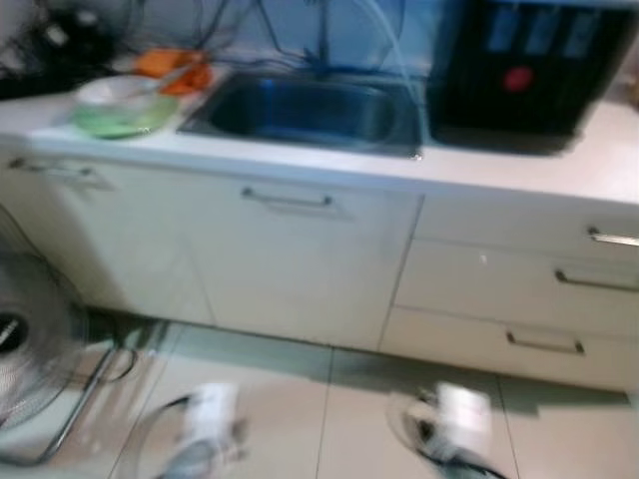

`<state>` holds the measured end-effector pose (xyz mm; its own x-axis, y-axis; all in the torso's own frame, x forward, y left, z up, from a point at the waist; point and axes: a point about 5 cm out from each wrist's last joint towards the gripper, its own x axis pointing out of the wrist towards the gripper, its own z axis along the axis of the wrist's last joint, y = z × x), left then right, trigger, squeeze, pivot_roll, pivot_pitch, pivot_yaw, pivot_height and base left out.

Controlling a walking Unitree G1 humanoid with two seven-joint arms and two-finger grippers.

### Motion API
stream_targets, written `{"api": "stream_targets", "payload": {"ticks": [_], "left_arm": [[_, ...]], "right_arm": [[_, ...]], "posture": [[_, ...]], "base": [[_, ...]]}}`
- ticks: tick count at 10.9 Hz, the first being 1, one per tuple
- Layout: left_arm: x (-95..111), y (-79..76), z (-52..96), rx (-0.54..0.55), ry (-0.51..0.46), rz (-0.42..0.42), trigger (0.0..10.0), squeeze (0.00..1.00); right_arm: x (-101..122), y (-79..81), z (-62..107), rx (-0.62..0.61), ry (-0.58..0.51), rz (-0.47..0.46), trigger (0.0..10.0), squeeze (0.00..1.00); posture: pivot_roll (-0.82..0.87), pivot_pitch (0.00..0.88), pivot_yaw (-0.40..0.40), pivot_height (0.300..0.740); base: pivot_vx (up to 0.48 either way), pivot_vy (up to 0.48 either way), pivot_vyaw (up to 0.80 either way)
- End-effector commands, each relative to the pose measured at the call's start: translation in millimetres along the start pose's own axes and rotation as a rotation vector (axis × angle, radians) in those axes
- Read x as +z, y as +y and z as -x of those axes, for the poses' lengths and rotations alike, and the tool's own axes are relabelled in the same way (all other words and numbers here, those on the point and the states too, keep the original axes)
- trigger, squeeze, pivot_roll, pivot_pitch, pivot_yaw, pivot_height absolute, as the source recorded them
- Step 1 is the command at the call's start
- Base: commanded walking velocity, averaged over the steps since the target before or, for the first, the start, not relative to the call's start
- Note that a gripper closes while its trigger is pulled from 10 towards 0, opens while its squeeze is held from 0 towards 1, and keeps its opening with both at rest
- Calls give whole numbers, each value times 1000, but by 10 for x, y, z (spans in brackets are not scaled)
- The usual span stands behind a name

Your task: Kitchen organization

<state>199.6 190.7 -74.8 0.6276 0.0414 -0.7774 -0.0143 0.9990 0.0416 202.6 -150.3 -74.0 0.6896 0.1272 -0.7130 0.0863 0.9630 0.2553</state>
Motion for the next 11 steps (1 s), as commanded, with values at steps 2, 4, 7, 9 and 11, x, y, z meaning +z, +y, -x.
{"api": "stream_targets", "payload": {"ticks": [2,4,7,9,11], "left_arm": [[92,-130,-22,-27,-33,0,10000,0],[98,-135,-22,-29,-37,-3,10000,0],[115,-155,-25,-35,-41,-18,10000,0],[120,-154,-26,-41,-44,-17,10000,0],[100,-144,-25,-38,-27,-7,10000,0]], "right_arm": [[-10,-179,44,-49,6,-6,10000,0],[-16,-174,44,-48,8,-6,10000,0],[-30,-175,48,-43,13,1,10000,0],[-41,-174,51,-40,17,5,10000,0],[-46,-175,52,-38,19,6,10000,0]], "posture": [[91,7,4,740],[90,5,5,740],[93,0,6,740],[93,0,8,740],[95,0,6,740]], "base": [[414,0,0],[412,0,0],[228,0,0],[0,0,0],[0,0,0]]}}
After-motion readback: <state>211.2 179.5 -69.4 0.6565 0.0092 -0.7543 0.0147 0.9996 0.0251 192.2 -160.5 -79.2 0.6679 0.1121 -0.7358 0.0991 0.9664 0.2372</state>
